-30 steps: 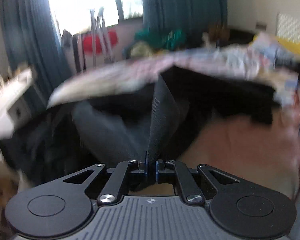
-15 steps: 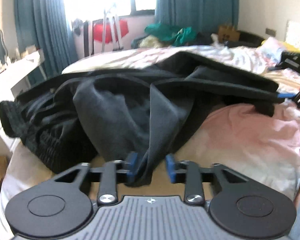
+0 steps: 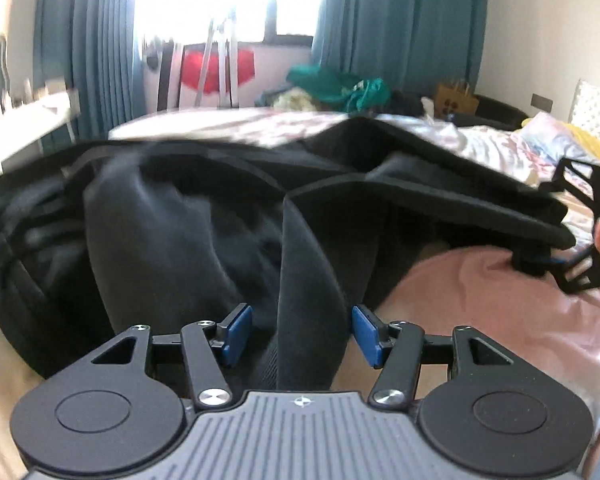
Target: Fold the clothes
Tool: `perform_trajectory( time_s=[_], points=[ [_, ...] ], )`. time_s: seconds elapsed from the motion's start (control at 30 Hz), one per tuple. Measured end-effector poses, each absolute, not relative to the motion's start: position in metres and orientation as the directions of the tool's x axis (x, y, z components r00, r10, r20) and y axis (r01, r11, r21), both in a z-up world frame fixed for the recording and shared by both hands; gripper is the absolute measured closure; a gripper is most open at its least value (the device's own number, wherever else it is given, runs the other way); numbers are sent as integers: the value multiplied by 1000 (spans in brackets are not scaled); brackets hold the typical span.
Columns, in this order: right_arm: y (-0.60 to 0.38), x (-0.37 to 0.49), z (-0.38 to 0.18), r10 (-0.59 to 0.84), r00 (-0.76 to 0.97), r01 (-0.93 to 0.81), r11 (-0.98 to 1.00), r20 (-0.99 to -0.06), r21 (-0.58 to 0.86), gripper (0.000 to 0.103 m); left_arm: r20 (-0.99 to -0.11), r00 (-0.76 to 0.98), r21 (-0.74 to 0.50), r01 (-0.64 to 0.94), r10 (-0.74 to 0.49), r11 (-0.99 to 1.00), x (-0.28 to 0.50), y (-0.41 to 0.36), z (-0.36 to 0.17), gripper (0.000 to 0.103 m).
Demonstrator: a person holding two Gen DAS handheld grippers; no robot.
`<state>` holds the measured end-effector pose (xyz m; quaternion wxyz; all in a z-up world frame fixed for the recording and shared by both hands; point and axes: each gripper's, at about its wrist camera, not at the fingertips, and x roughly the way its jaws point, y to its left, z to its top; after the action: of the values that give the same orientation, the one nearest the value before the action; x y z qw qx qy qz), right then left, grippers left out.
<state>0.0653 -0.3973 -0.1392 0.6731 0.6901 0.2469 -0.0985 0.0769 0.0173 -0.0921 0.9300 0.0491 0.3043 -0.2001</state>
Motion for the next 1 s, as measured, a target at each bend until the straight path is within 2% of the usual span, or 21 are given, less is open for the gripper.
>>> perform_trajectory(
  time_s=[0.03, 0.1, 0.13, 0.17, 0.2, 0.23, 0.33, 0.53, 0.67, 0.73, 0.8, 0.87, 0.93, 1.0],
  points=[
    [-397, 72, -141, 203, 859, 474, 29, -470, 880, 25, -594, 727, -45, 398, -345, 916, 79, 20, -97, 45],
    [-396, 86, -143, 190, 857, 482, 38, -480, 876, 33, -604, 713, -76, 394, -357, 916, 84, 25, -105, 45],
    [-397, 93, -142, 175, 846, 500, 65, -503, 864, 42, -602, 711, -86, 395, -364, 915, 85, 26, -106, 45],
    [-398, 96, -139, 153, 839, 514, 91, -522, 853, 59, -595, 712, -97, 398, -374, 912, 86, 27, -106, 45],
    [-399, 98, -137, 130, 832, 528, 117, -540, 841, 72, -588, 712, -108, 401, -384, 910, 87, 29, -106, 45],
    [-401, 100, -134, 102, 830, 533, 147, -549, 833, 92, -581, 713, -119, 404, -394, 907, 88, 31, -105, 45],
    [-409, 88, -107, -5, 876, 470, 226, -482, 853, 95, -559, 716, -156, 404, -418, 901, 88, 35, -103, 45],
    [-434, 70, -45, -172, 961, 270, 392, -218, 880, 95, -492, 698, -244, 463, -520, 852, 81, 44, -94, 43],
    [-446, 46, 3, -314, 949, 220, 584, -32, 781, 95, -417, 644, -286, 577, -641, 765, 67, 44, -84, 43],
    [-450, 31, 16, -409, 912, 268, 655, 34, 706, 95, -401, 616, -320, 599, -678, 734, 65, 46, -82, 42],
    [-453, 21, 9, -513, 858, 390, 647, -4, 655, 95, -393, 593, -358, 605, -703, 711, 66, 49, -83, 41],
    [-457, 12, -15, -574, 808, 517, 580, -133, 630, 95, -394, 594, -404, 574, -702, 712, 72, 53, -84, 39],
    [-470, 10, -41, -569, 741, 644, 455, -355, 614, 95, -394, 605, -474, 511, -692, 717, 81, 64, -85, 35],
    [-489, 8, -69, -482, 679, 722, 302, -553, 623, 95, -408, 617, -555, 417, -672, 720, 91, 81, -89, 32]
  ],
)
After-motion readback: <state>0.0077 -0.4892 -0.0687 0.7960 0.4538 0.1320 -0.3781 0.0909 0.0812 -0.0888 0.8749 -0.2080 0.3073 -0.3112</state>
